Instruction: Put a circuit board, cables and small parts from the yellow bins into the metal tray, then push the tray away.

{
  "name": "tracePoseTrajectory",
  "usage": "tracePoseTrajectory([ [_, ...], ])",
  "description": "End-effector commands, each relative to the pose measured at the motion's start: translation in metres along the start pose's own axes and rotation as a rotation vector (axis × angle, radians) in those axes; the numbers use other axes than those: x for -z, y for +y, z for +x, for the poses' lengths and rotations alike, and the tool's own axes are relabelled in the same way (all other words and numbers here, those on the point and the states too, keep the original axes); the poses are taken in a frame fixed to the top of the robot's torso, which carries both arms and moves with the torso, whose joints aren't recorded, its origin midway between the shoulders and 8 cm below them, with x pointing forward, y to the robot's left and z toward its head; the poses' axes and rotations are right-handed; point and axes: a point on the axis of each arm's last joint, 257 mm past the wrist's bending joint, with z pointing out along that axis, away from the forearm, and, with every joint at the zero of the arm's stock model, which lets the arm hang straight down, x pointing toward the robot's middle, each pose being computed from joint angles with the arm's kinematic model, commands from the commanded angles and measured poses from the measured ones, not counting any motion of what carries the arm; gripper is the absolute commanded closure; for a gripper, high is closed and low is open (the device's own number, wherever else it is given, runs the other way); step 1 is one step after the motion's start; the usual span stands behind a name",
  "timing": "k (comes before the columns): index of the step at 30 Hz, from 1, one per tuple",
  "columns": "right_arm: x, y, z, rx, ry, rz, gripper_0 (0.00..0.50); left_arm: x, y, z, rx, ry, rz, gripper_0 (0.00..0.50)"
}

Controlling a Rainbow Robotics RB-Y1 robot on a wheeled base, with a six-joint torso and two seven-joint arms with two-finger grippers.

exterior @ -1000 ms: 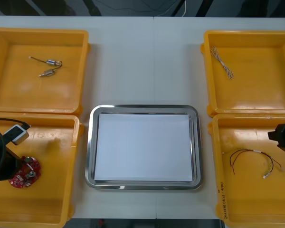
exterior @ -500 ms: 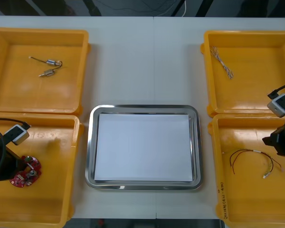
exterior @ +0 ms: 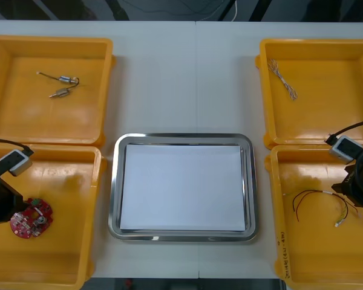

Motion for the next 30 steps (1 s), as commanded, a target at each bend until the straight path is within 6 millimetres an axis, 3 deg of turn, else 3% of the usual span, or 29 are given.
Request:
tracePoseTrajectory([
  [1,-0.002,-0.009,-0.008,0.144,-0.007,0.023,0.0,0.01,0.001,-0.005,-0.038,0.005,-0.003,0.0],
  [16,-0.021,-0.004,-0.002,0.309,0.018,0.054,0.0,0.016,-0.005,-0.02,-0.044,0.039,0.011,0.0],
  [30,-0.034,0.002,0.014,0.284,0.025,0.018,0.0,0.0,-0.013,-0.033,-0.082,0.019,0.004,0.0],
])
